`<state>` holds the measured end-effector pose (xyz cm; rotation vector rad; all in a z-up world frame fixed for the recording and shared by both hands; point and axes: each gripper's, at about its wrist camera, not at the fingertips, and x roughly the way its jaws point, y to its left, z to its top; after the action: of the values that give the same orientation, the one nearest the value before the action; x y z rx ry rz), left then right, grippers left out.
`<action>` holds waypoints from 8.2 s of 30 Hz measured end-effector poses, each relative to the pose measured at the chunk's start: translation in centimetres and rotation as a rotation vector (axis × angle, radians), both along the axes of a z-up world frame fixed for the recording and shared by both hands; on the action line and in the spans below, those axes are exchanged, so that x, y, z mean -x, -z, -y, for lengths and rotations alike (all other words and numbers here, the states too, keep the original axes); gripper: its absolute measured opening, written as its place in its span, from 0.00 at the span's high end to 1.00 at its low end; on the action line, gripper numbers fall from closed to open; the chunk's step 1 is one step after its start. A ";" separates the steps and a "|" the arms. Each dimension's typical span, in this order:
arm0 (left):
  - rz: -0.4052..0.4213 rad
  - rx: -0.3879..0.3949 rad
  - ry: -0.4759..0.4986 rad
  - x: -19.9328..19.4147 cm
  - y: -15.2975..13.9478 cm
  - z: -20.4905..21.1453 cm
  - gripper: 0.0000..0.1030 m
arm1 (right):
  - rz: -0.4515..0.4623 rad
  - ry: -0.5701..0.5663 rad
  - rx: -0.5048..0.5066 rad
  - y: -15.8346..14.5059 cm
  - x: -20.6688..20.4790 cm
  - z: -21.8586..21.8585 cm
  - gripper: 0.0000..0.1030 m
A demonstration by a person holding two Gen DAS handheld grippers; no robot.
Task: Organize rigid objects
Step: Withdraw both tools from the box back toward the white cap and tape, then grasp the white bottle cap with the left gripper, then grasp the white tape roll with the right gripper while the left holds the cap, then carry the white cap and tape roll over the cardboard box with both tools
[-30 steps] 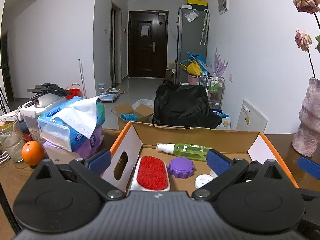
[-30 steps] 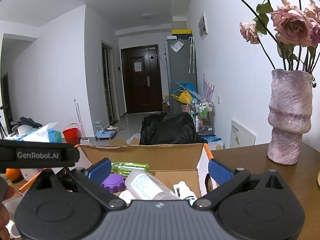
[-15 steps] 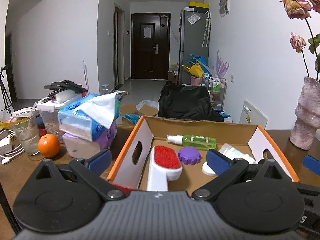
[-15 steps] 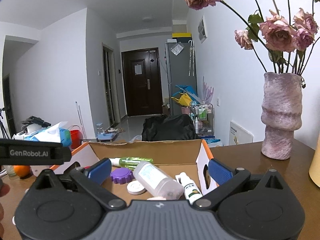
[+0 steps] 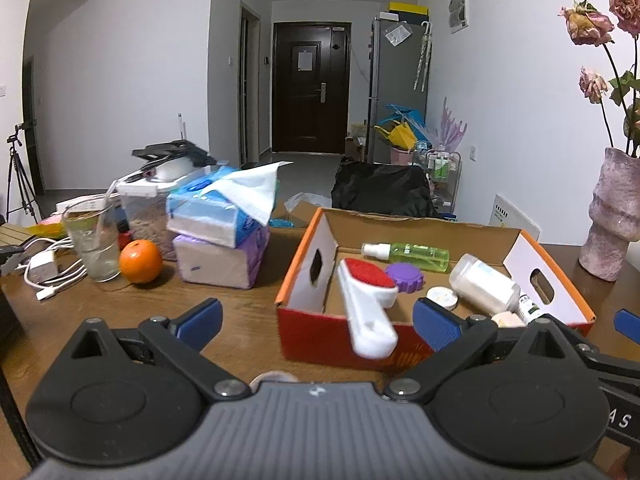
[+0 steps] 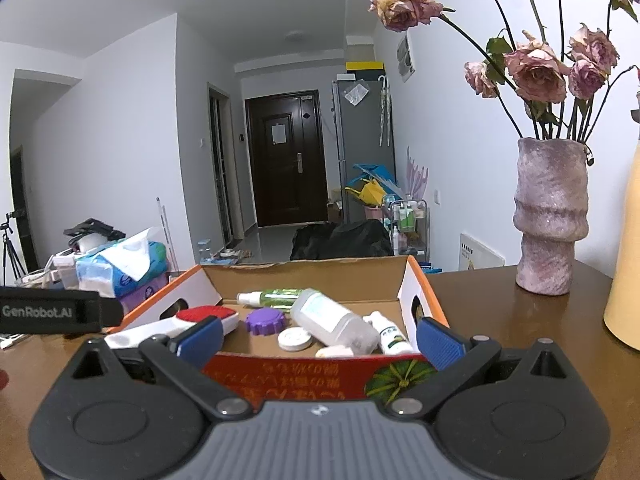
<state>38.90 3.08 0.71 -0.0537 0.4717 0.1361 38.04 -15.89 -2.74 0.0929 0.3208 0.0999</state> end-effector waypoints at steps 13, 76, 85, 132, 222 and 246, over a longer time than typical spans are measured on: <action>-0.029 0.005 -0.038 4.6 0.6 -2.9 0.00 | -0.020 -0.013 0.006 0.4 4.0 -1.6 0.00; -0.231 0.019 0.104 -1.6 8.7 -9.0 0.60 | -0.181 -0.008 0.043 4.8 2.5 -4.6 0.00; -0.198 -0.013 0.079 -0.8 8.0 -9.1 0.60 | -0.183 -0.020 0.058 5.0 2.3 -5.1 0.00; -0.148 -0.086 -0.015 1.0 7.2 -19.4 0.60 | -0.318 -0.181 0.162 6.0 -3.7 -21.5 0.52; -0.033 -0.045 0.130 1.2 3.7 8.1 0.60 | -0.029 -0.020 -0.059 1.3 2.8 4.9 0.59; -0.022 -0.009 0.089 -6.7 2.6 8.8 0.60 | -0.001 -0.026 -0.043 1.2 -4.3 5.1 0.59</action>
<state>45.63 -5.73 -1.92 -0.0218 0.4949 0.0515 42.32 -21.01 -3.99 0.1309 0.3214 0.1327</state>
